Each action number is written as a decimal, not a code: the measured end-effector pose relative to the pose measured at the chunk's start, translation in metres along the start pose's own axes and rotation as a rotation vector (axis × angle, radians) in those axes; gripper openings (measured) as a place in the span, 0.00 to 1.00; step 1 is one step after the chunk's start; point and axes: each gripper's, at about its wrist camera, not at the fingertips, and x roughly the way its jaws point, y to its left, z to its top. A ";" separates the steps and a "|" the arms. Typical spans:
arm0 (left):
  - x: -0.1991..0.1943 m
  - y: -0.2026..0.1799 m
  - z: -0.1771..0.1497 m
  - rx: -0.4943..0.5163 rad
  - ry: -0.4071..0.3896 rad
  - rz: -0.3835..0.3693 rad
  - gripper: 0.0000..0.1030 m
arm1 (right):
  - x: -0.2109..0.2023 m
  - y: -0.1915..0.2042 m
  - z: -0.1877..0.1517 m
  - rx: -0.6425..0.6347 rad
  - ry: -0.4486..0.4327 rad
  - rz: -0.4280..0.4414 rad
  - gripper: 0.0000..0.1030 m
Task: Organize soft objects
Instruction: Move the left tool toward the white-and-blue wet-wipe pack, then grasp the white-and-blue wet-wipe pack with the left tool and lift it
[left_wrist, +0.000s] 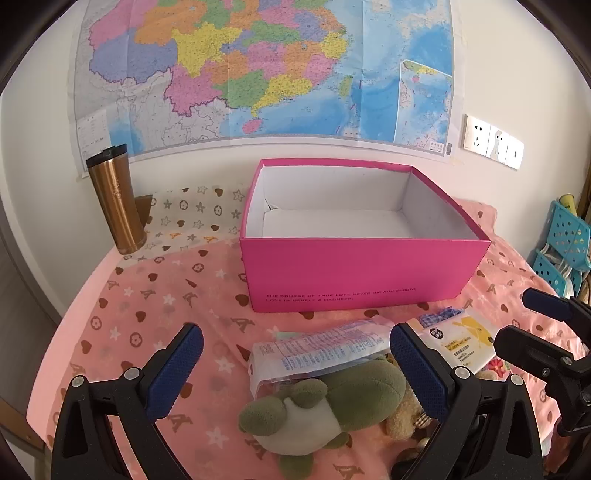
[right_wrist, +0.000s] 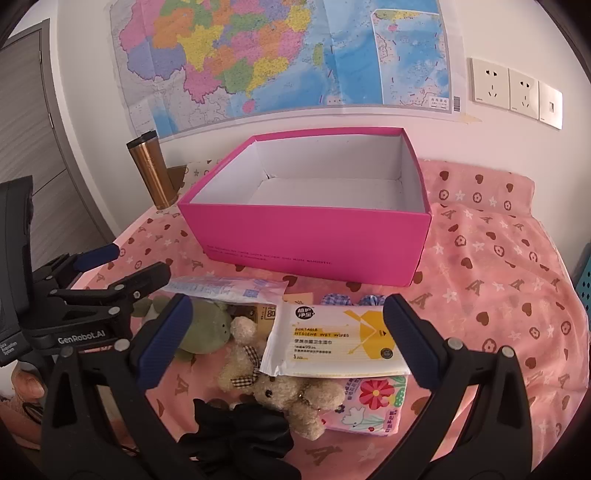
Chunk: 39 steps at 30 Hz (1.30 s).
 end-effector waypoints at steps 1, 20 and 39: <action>0.000 0.000 -0.001 0.000 -0.002 -0.002 1.00 | 0.000 0.000 0.000 0.001 0.000 0.001 1.00; 0.001 0.005 -0.001 0.002 0.007 0.002 1.00 | 0.006 0.001 -0.001 -0.009 0.014 0.037 1.00; 0.019 0.044 -0.013 -0.030 0.073 -0.103 0.99 | 0.056 0.006 -0.002 -0.118 0.153 0.068 0.79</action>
